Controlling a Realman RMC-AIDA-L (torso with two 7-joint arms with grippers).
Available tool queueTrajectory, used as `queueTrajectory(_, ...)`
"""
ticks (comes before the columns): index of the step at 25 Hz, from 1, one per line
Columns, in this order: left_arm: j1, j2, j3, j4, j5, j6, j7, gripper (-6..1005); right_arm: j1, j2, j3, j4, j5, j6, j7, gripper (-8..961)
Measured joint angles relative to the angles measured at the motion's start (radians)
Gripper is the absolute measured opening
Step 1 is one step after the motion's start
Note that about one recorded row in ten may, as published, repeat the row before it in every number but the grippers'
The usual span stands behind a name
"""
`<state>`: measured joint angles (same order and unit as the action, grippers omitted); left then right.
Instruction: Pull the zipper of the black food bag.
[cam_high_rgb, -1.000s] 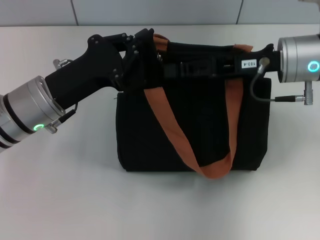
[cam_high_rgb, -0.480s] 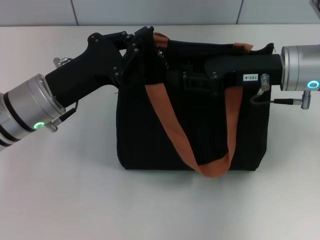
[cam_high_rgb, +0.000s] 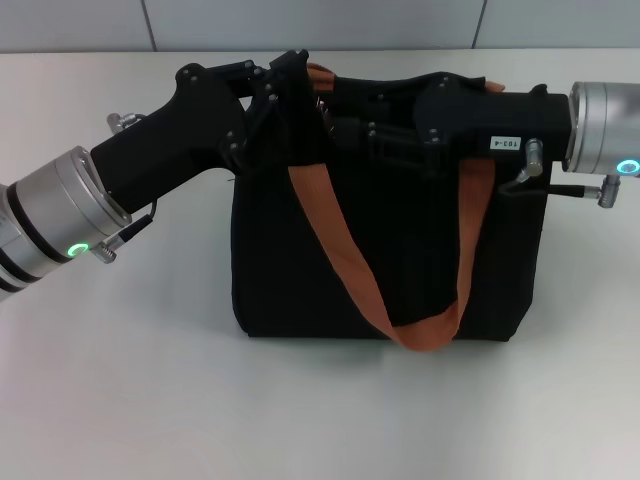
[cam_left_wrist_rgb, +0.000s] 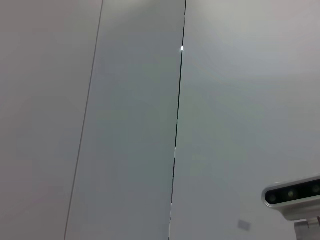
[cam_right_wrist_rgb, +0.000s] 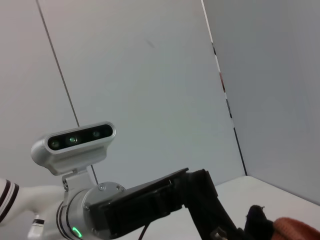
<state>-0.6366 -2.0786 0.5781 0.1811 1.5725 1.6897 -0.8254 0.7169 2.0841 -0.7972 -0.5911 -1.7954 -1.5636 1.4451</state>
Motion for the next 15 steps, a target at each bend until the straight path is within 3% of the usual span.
queueTrajectory(7,-0.002,-0.001,0.003,0.0,0.0,0.002,0.0,26,0.017,0.001,-0.072,-0.006,0.004,0.005,-0.003,337)
queueTrajectory(15,-0.006,-0.001,0.004,0.0,0.0,-0.002,0.0,26,0.02,0.001,-0.076,-0.008,0.006,0.002,-0.003,335)
